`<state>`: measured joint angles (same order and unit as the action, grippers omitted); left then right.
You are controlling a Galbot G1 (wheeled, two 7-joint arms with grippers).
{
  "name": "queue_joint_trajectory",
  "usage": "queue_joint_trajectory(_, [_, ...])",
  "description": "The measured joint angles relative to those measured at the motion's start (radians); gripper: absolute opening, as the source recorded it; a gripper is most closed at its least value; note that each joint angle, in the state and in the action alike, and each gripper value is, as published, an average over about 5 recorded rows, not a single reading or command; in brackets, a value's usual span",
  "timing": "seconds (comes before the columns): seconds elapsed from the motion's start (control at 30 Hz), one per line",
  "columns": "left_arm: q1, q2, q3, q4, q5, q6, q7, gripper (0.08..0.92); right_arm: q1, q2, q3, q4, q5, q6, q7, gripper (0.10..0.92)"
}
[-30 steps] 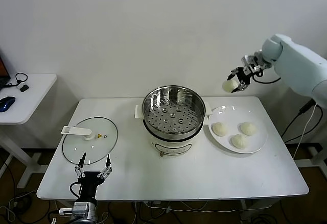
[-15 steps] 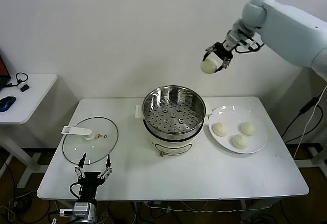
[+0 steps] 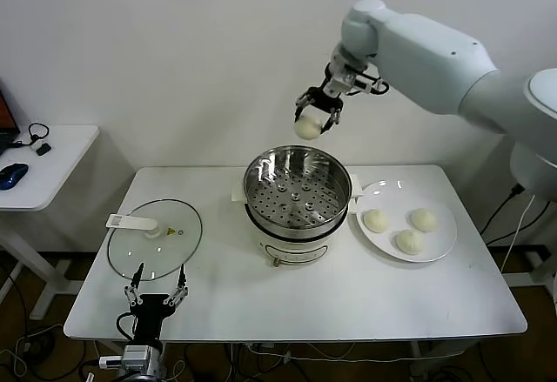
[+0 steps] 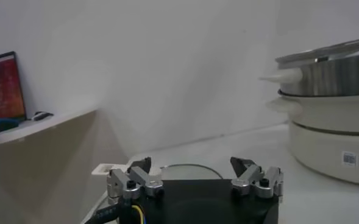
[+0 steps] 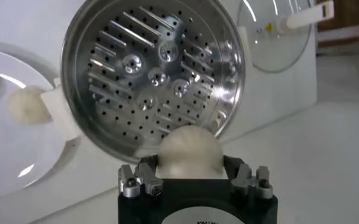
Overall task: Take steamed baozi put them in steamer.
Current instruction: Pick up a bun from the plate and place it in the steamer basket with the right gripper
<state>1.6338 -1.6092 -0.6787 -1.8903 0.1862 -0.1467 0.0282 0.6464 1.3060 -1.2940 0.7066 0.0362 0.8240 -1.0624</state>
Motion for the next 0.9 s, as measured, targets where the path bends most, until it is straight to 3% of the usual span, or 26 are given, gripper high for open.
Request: queue_joint_trajectory(0.9, [-0.02,0.0,-0.004,0.022,0.002,0.003,0.001,0.823,-0.16,0.066,0.027,-0.081,-0.088,0.0,0.042,0.706])
